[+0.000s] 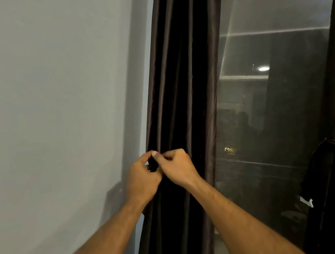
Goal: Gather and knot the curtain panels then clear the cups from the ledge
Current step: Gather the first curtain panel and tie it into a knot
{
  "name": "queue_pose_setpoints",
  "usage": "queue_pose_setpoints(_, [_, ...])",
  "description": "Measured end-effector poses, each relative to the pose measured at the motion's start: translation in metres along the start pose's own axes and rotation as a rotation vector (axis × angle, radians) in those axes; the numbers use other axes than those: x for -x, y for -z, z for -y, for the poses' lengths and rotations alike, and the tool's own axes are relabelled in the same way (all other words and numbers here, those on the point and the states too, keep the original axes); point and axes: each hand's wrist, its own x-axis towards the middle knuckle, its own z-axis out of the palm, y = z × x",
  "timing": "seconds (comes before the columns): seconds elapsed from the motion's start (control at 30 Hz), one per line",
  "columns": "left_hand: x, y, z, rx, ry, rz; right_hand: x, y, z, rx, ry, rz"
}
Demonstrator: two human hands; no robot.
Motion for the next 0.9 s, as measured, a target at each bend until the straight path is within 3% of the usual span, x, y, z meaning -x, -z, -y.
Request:
queue_pose_setpoints(0.03, [0.0, 0.0, 0.001, -0.007, -0.013, -0.008, 0.006, 0.004, -0.001, -0.002, 0.023, -0.038])
queue_pose_setpoints(0.17, [0.004, 0.0, 0.001, -0.044, -0.107, -0.078, 0.021, 0.016, -0.019, 0.279, 0.084, -0.56])
queue_pose_setpoints(0.2, [0.005, -0.002, 0.001, -0.071, -0.138, -0.089, 0.021, 0.017, -0.022, 0.318, 0.045, -0.581])
queue_pose_setpoints(0.33, [0.008, -0.013, 0.004, -0.139, -0.223, -0.03, 0.014, 0.015, -0.027, 0.325, -0.089, -0.395])
queue_pose_setpoints(0.5, [0.02, -0.026, 0.002, -0.095, -0.223, 0.112, 0.013, 0.015, -0.023, 0.096, -0.009, -0.274])
queue_pose_setpoints(0.63, [0.02, -0.025, 0.001, -0.112, -0.224, 0.077, 0.025, 0.023, -0.022, -0.047, 0.06, -0.15])
queue_pose_setpoints(0.67, [0.02, -0.024, 0.0, -0.113, -0.223, 0.059, 0.03, 0.025, -0.023, 0.005, 0.119, -0.211])
queue_pose_setpoints(0.73, [0.02, -0.023, 0.0, -0.116, -0.223, 0.03, 0.036, 0.03, -0.028, 0.258, 0.282, -0.535])
queue_pose_setpoints(0.8, [0.021, -0.024, 0.001, -0.101, -0.21, 0.007, 0.037, 0.037, -0.031, 0.386, 0.275, -0.796])
queue_pose_setpoints(0.9, [0.022, -0.029, 0.002, -0.109, -0.214, -0.016, 0.031, 0.043, -0.033, 0.244, 0.055, -0.707])
